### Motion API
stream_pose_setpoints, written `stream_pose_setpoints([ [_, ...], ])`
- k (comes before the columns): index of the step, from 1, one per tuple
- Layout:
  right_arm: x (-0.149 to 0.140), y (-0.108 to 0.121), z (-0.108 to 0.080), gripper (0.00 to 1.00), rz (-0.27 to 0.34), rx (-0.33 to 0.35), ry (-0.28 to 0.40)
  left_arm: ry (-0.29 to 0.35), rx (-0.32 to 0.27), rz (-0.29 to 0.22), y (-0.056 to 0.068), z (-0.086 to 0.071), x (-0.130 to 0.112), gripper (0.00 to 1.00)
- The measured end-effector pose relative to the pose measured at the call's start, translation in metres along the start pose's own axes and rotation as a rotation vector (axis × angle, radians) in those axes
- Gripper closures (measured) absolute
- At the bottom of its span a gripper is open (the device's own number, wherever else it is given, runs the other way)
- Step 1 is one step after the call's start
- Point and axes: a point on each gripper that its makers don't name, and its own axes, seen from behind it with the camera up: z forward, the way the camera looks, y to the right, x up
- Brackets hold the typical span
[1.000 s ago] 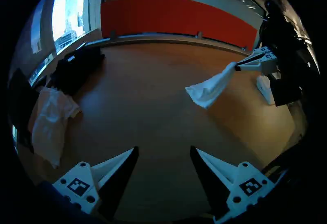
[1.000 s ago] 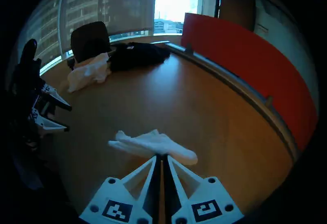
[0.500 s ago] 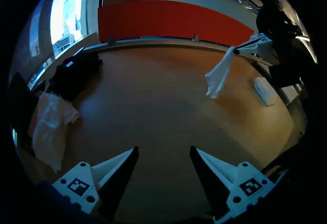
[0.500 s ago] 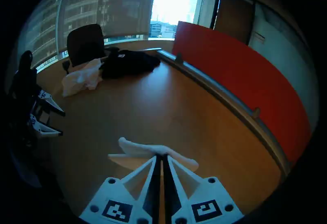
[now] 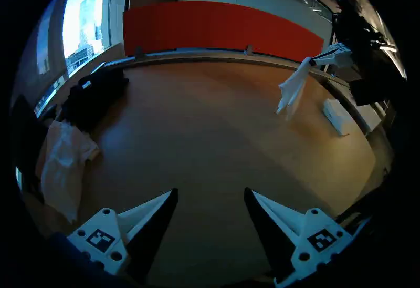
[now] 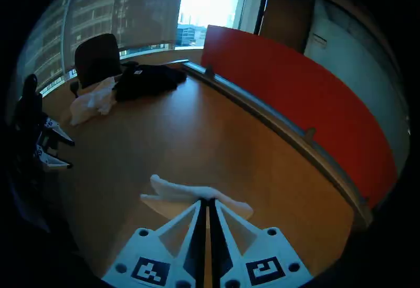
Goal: Fold towel
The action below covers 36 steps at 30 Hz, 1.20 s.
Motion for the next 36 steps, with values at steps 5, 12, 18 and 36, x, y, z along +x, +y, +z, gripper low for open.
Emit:
stream_pose_setpoints([
  [5, -0.007, 0.024, -0.011, 0.97, 0.02, -0.021, -0.009, -0.001, -0.001, 0.002, 0.002, 0.0, 0.001, 0.07],
  [12, -0.022, 0.06, -0.027, 0.97, 0.045, -0.053, -0.03, -0.004, 0.001, 0.006, 0.004, 0.001, 0.002, 0.07],
  [18, -0.034, 0.09, -0.039, 0.97, 0.081, -0.083, -0.037, -0.006, 0.007, 0.007, 0.004, 0.002, 0.004, 0.07],
  [36, -0.078, 0.178, -0.078, 0.97, 0.145, -0.188, -0.094, -0.021, 0.018, 0.02, 0.007, 0.004, 0.006, 0.07],
])
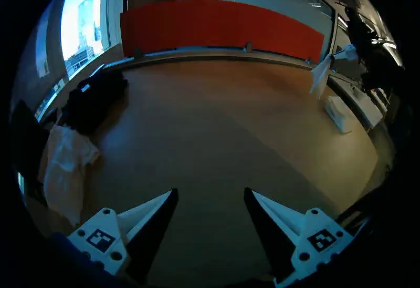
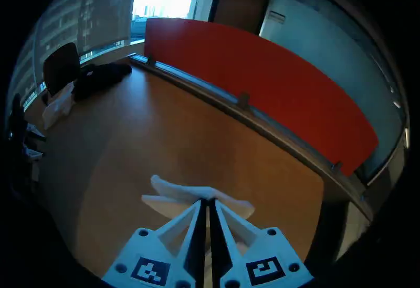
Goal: Fold towel
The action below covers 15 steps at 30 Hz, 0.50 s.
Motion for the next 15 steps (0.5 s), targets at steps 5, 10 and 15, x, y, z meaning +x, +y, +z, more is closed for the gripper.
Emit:
stream_pose_setpoints([
  [5, -0.01, 0.02, -0.002, 0.97, 0.015, -0.022, -0.017, -0.004, -0.001, 0.003, 0.003, 0.001, 0.001, 0.07],
  [10, -0.018, 0.035, -0.004, 0.97, 0.019, -0.036, -0.033, -0.007, -0.002, 0.015, 0.005, 0.002, 0.003, 0.07],
  [15, -0.024, 0.048, -0.006, 0.97, 0.029, -0.054, -0.044, -0.009, -0.003, 0.019, 0.008, 0.003, 0.005, 0.07],
])
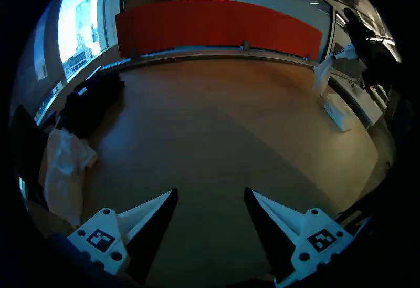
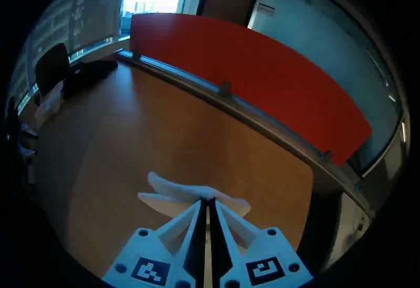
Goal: Fold towel
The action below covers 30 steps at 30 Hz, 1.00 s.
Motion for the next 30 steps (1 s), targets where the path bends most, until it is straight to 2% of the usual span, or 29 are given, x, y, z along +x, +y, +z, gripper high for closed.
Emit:
stream_pose_setpoints([
  [9, -0.016, 0.019, -0.004, 0.97, 0.029, -0.02, -0.015, -0.011, -0.002, 0.018, 0.005, 0.001, 0.0, 0.07],
  [18, -0.034, 0.027, -0.016, 0.97, 0.051, -0.029, -0.025, -0.012, -0.011, 0.026, 0.009, 0.002, 0.005, 0.07],
  [30, -0.101, 0.034, -0.041, 0.97, 0.079, -0.055, -0.103, -0.012, -0.028, 0.036, 0.019, 0.002, 0.004, 0.07],
])
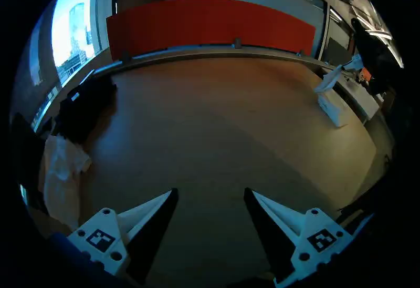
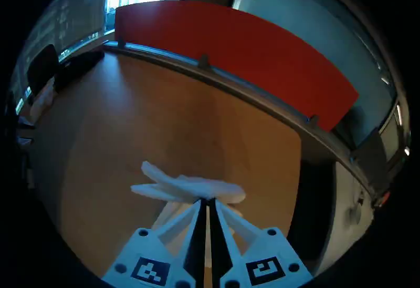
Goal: Fold towel
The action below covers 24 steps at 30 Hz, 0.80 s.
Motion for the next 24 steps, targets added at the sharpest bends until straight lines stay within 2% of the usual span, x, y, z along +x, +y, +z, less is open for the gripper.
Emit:
stream_pose_setpoints([
  [12, -0.061, 0.001, -0.006, 0.97, 0.057, -0.027, -0.08, -0.009, 0.0, 0.003, 0.0, -0.005, -0.009, 0.07],
  [24, -0.114, 0.006, 0.002, 0.97, 0.123, -0.06, -0.166, -0.016, 0.012, 0.003, -0.006, -0.01, -0.015, 0.07],
])
